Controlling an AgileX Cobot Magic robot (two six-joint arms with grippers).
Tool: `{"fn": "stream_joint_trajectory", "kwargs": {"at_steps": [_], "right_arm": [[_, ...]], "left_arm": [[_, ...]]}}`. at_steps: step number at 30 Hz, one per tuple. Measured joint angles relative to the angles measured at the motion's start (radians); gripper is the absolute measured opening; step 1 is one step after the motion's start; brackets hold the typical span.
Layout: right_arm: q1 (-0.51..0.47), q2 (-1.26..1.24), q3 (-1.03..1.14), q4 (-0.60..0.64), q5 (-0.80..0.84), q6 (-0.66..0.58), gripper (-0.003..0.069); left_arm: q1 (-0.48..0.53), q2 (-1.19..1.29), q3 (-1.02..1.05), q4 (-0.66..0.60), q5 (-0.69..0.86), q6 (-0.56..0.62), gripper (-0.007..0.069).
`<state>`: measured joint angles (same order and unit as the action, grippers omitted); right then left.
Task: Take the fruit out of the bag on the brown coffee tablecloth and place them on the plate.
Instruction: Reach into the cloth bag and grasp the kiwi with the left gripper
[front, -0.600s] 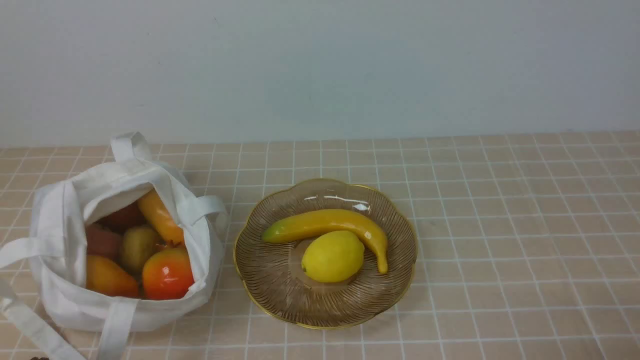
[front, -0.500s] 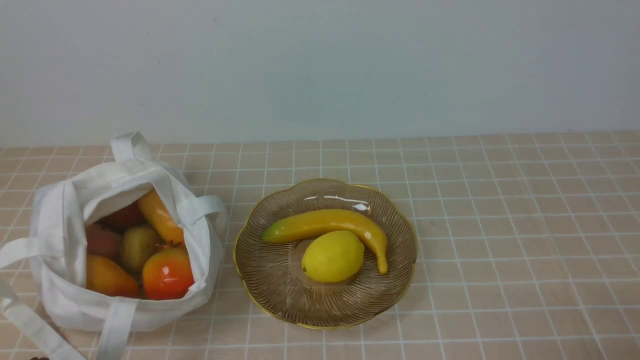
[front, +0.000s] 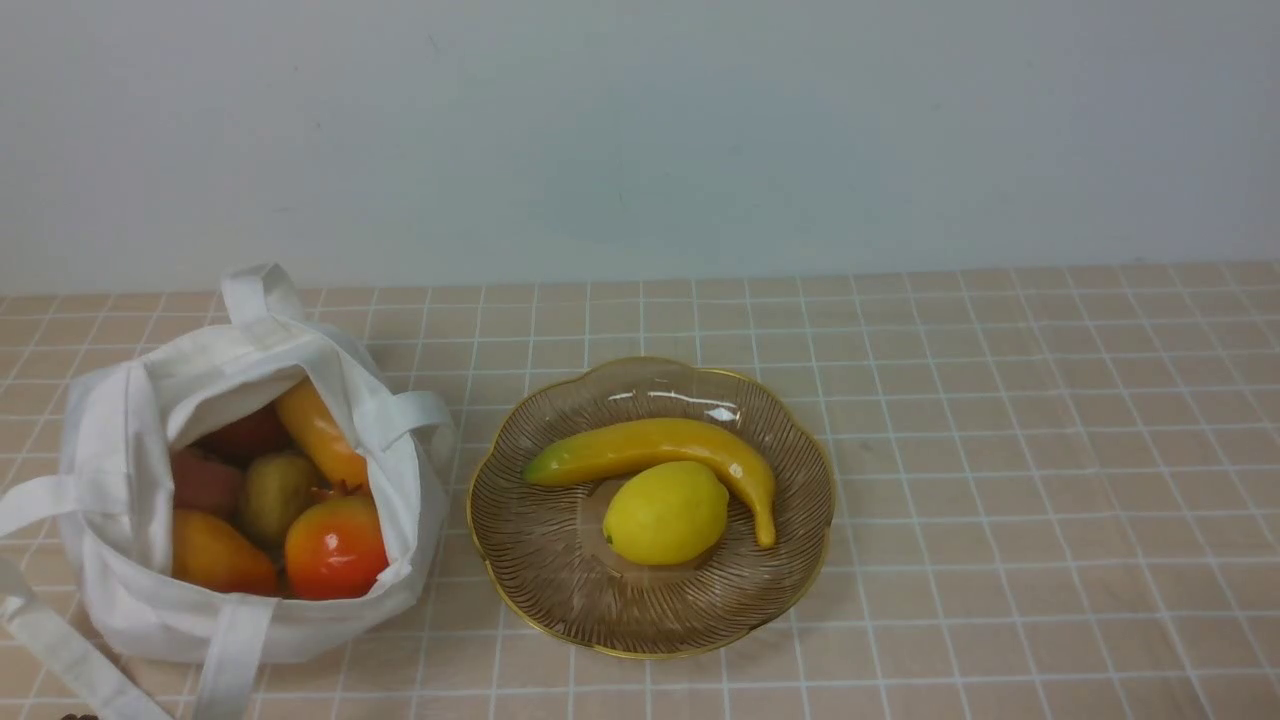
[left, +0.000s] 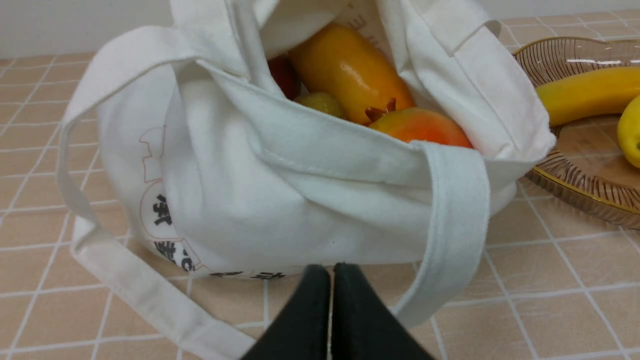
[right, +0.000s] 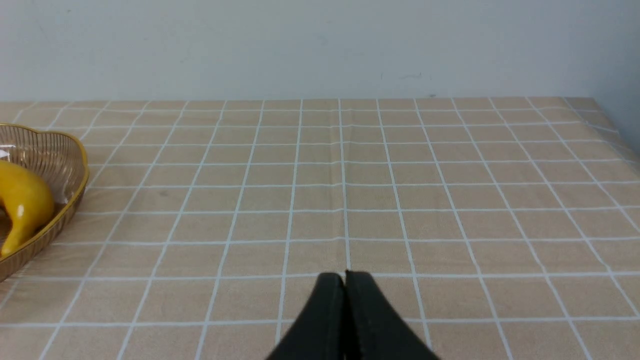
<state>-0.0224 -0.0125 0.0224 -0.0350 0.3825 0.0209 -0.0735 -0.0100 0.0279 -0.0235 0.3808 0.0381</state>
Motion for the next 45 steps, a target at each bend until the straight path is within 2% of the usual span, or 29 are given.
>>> {"fn": "stream_joint_trajectory", "kwargs": {"at_steps": [11,16,19,22,26,31,35,38,41,45], "right_arm": [[0.0,0.0,0.0,0.0,0.0,0.0,-0.0018],[0.0,0.0,0.0,0.0,0.0,0.0,-0.0018],[0.0,0.0,0.0,0.0,0.0,0.0,-0.0018],[0.0,0.0,0.0,0.0,0.0,0.0,-0.0018],[0.0,0.0,0.0,0.0,0.0,0.0,-0.0018],[0.0,0.0,0.0,0.0,0.0,0.0,-0.0018],[0.0,0.0,0.0,0.0,0.0,0.0,-0.0018],[0.0,0.0,0.0,0.0,0.0,0.0,-0.0018],[0.0,0.0,0.0,0.0,0.0,0.0,-0.0018],[0.0,0.0,0.0,0.0,0.0,0.0,-0.0018]], "left_arm": [[0.0,0.0,0.0,-0.021,0.001,-0.011,-0.0008],[0.0,0.0,0.001,-0.387,0.005,-0.215,-0.0008],[0.0,0.0,0.0,-0.681,0.005,-0.349,-0.0008],[0.0,0.0,0.0,-0.962,-0.001,-0.404,-0.0008],[0.0,0.0,0.0,-1.068,-0.024,-0.373,-0.0008],[0.0,0.0,-0.002,-1.096,-0.082,-0.325,-0.0008],[0.0,0.006,-0.099,-1.093,-0.06,-0.169,-0.0008],[0.0,0.11,-0.263,-1.053,0.009,-0.011,-0.0008],[0.0,0.281,-0.389,-0.953,0.127,0.084,-0.0008],[0.0,0.637,-0.625,-0.644,0.437,0.132,-0.0008]]}}
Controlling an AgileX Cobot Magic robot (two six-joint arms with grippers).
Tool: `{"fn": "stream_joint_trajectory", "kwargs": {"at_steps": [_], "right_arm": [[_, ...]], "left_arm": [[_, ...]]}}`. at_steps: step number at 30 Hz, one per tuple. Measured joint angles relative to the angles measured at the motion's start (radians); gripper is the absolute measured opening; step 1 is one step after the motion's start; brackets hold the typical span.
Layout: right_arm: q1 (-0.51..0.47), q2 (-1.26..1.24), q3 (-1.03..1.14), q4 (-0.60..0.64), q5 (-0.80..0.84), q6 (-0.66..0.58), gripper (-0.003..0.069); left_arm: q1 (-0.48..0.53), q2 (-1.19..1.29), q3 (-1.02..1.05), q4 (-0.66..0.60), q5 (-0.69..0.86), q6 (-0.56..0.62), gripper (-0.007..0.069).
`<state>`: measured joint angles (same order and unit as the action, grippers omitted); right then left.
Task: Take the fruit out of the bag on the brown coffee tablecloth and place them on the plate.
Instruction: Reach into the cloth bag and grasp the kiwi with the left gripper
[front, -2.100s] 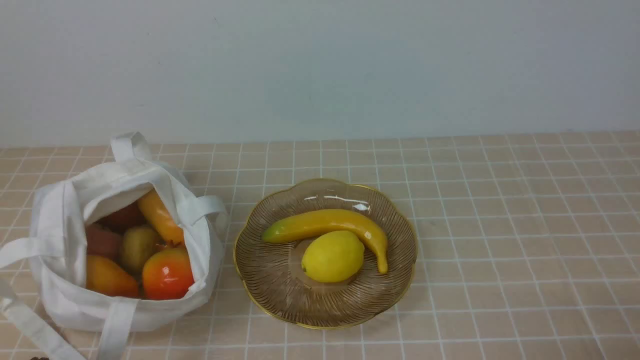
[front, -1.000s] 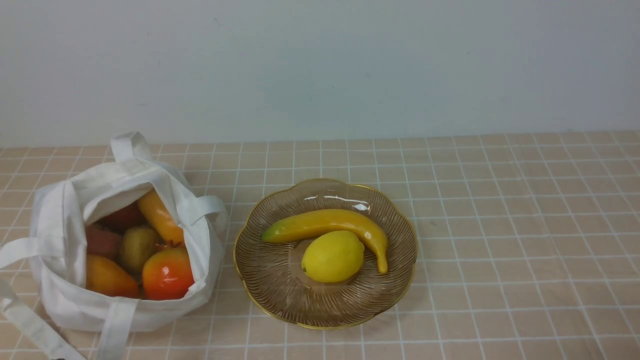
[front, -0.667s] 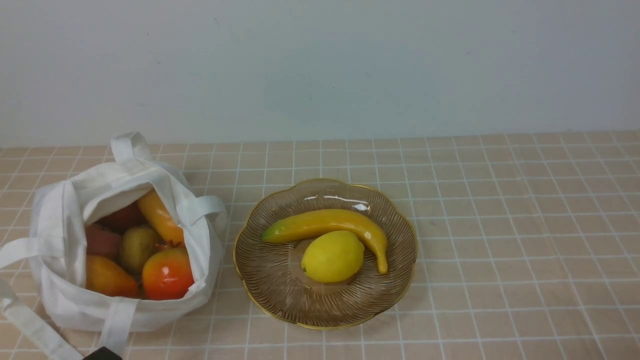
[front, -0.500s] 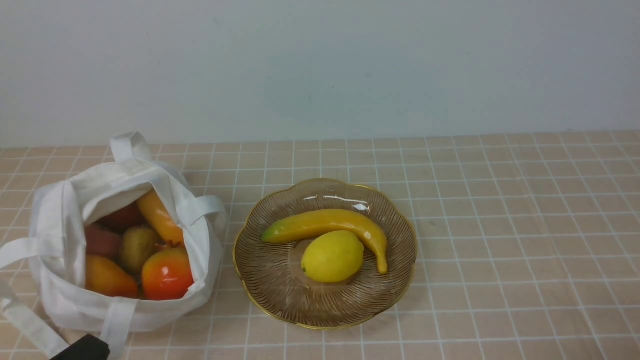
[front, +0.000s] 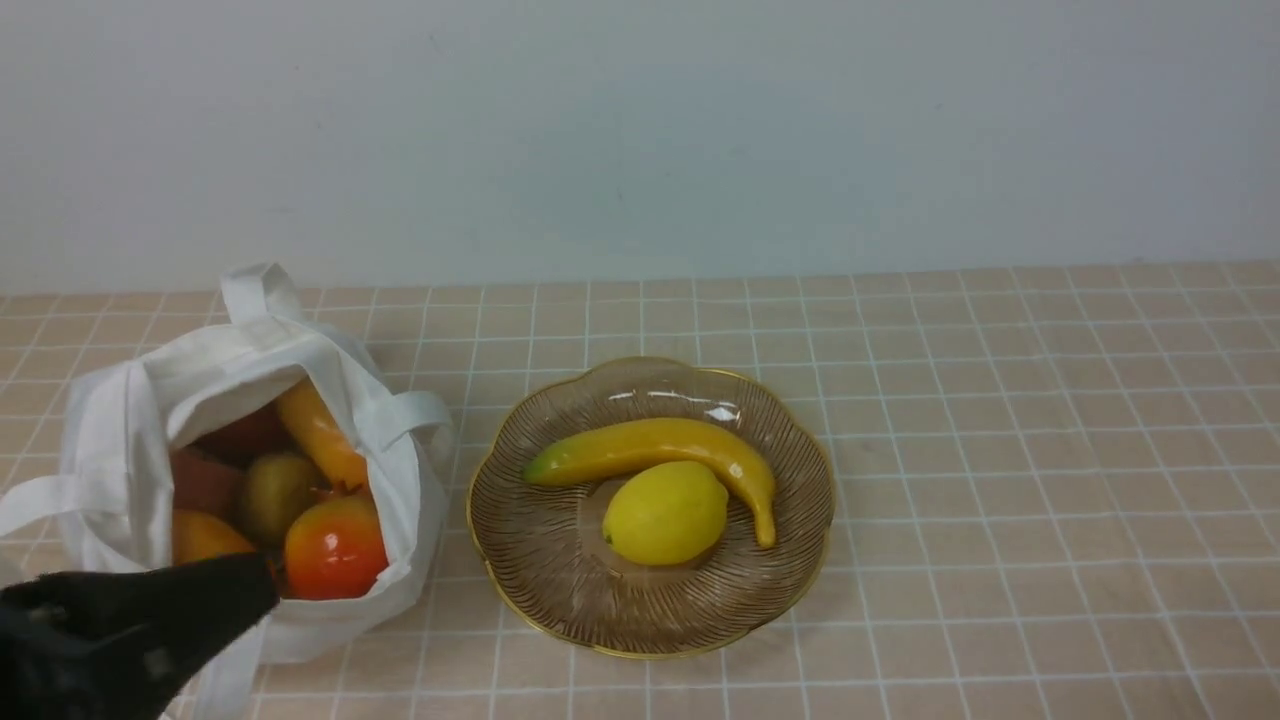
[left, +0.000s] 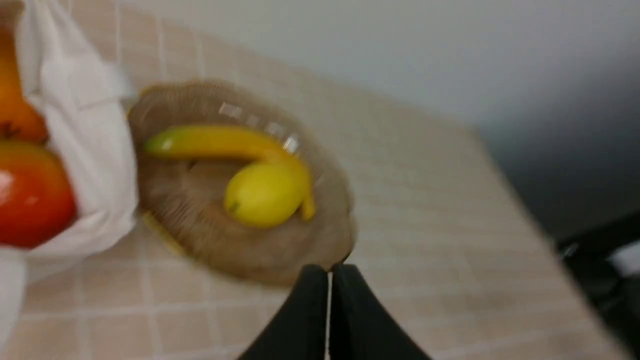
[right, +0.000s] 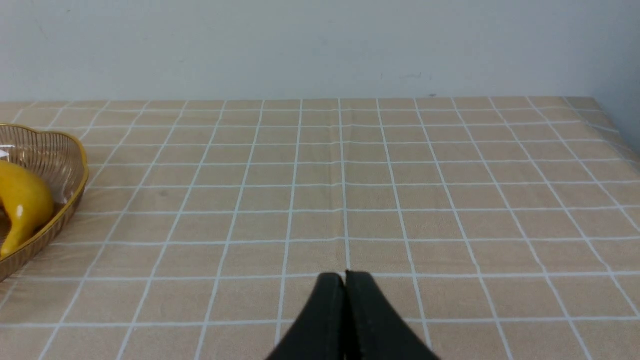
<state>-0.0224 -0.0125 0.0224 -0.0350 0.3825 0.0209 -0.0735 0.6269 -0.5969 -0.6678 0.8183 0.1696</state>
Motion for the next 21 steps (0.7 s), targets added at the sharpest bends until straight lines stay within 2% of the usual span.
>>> {"fn": "stream_joint_trajectory", "kwargs": {"at_steps": [1,2,3,6,10,13,14,17,18,19,21], "right_arm": [[0.0,0.0,0.0,0.0,0.0,0.0,-0.0018],[0.0,0.0,0.0,0.0,0.0,0.0,-0.0018],[0.0,0.0,0.0,0.0,0.0,0.0,-0.0018],[0.0,0.0,0.0,0.0,0.0,0.0,-0.0018],[0.0,0.0,0.0,0.0,0.0,0.0,-0.0018],[0.0,0.0,0.0,0.0,0.0,0.0,-0.0018],[0.0,0.0,0.0,0.0,0.0,0.0,-0.0018],[0.0,0.0,0.0,0.0,0.0,0.0,-0.0018],[0.0,0.0,0.0,0.0,0.0,0.0,-0.0018],[0.0,0.0,0.0,0.0,0.0,0.0,-0.0018],[0.0,0.0,0.0,0.0,0.0,0.0,-0.0018]], "left_arm": [[0.0,0.079,-0.055,0.075,0.068,0.0,-0.0008],[0.0,0.095,-0.066,0.09,0.079,0.0,-0.0008],[0.0,0.199,-0.142,0.189,0.154,-0.002,-0.0008],[0.0,0.381,-0.279,0.345,0.241,-0.026,0.0],[0.0,0.54,-0.39,0.414,0.266,-0.057,0.0045],[0.0,0.694,-0.457,0.421,0.269,-0.063,0.0165],[0.0,0.7,-0.459,0.421,0.269,-0.063,0.0174],[0.0,0.792,-0.463,0.424,0.246,-0.058,0.033],[0.0,0.804,-0.463,0.424,0.243,-0.056,0.0349],[0.0,0.828,-0.463,0.425,0.227,-0.048,0.0421],[0.0,0.847,-0.464,0.425,0.214,-0.044,0.0482]]}}
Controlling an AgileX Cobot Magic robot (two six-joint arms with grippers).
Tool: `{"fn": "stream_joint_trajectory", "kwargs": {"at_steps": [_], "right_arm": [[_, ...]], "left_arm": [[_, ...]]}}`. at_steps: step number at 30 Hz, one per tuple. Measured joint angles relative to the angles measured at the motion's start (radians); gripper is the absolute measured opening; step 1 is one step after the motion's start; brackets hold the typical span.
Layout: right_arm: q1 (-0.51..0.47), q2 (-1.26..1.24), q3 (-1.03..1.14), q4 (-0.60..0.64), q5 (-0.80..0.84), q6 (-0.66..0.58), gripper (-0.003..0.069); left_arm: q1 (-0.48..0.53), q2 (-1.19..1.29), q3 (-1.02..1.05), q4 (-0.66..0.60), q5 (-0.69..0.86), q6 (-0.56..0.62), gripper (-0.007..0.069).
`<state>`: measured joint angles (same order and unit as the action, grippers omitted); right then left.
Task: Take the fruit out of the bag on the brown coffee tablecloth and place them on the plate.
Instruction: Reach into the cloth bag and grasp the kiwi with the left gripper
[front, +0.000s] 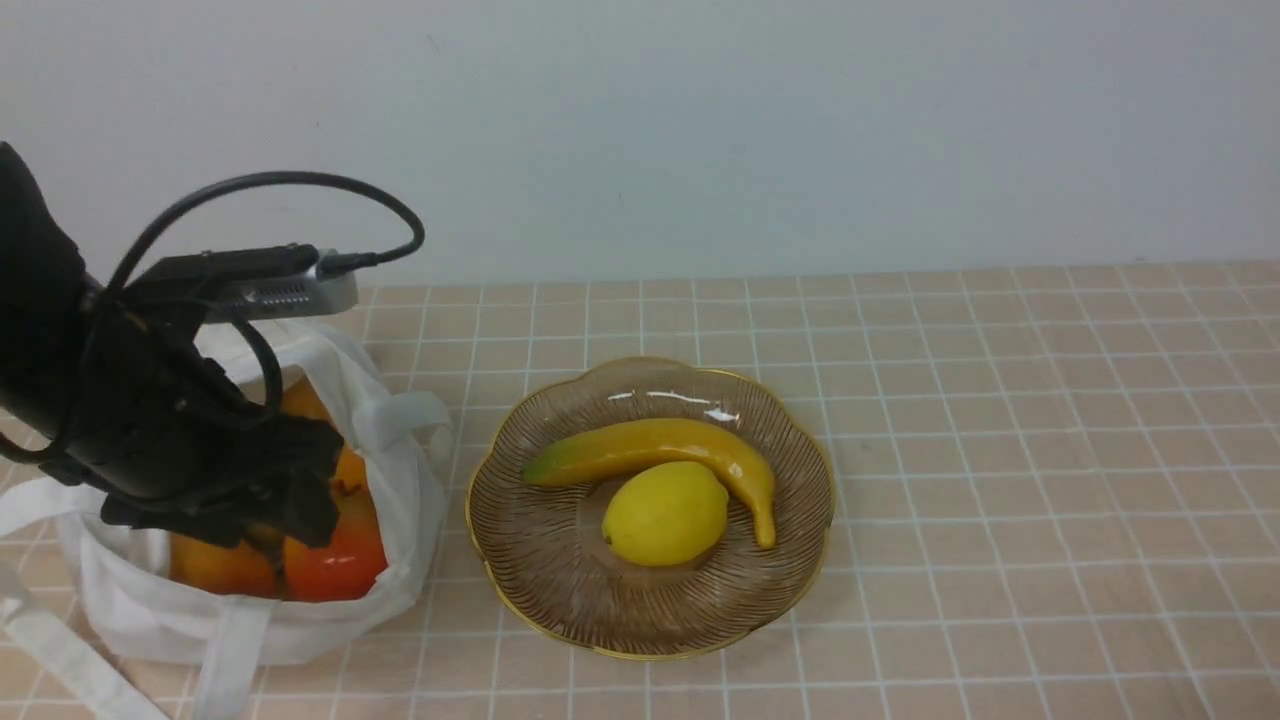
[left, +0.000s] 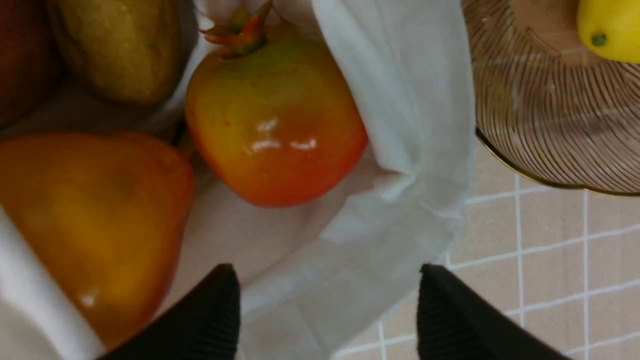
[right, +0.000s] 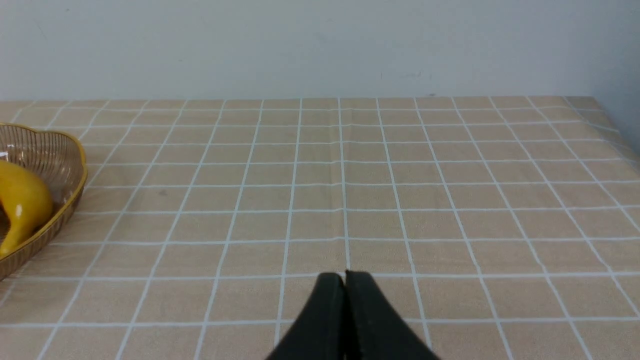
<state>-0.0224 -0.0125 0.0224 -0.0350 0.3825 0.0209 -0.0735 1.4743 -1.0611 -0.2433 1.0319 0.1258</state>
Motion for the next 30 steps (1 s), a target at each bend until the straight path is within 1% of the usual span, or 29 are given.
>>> {"fn": "stream_joint_trajectory", "kwargs": {"at_steps": [2,3,4,5,6,9,14,17,24,26,30], "right_arm": [[0.0,0.0,0.0,0.0,0.0,0.0,-0.0018],[0.0,0.0,0.0,0.0,0.0,0.0,-0.0018],[0.0,0.0,0.0,0.0,0.0,0.0,-0.0018],[0.0,0.0,0.0,0.0,0.0,0.0,-0.0018],[0.0,0.0,0.0,0.0,0.0,0.0,-0.0018],[0.0,0.0,0.0,0.0,0.0,0.0,-0.0018],[0.0,0.0,0.0,0.0,0.0,0.0,-0.0018],[0.0,0.0,0.0,0.0,0.0,0.0,-0.0018],[0.0,0.0,0.0,0.0,0.0,0.0,-0.0018],[0.0,0.0,0.0,0.0,0.0,0.0,-0.0018],[0.0,0.0,0.0,0.0,0.0,0.0,-0.0018]], "left_arm": [[0.0,0.026,0.0,-0.001,-0.025,0.002,0.0566],[0.0,0.031,0.0,-0.001,-0.03,0.002,0.0573],[0.0,0.047,0.0,-0.001,-0.053,0.007,0.0619],[0.0,0.06,0.0,-0.001,-0.068,0.011,0.064],[0.0,0.081,-0.001,-0.001,-0.083,0.024,0.0657],[0.0,0.114,-0.002,-0.002,-0.102,0.038,0.0666],[0.0,0.179,-0.002,-0.003,-0.125,0.045,0.0664],[0.0,0.213,-0.002,-0.004,-0.138,0.045,0.0644],[0.0,0.254,-0.012,-0.007,-0.153,0.046,0.0545],[0.0,0.254,-0.015,-0.009,-0.153,0.045,0.0493],[0.0,0.254,-0.016,-0.008,-0.152,0.045,0.0485]]}}
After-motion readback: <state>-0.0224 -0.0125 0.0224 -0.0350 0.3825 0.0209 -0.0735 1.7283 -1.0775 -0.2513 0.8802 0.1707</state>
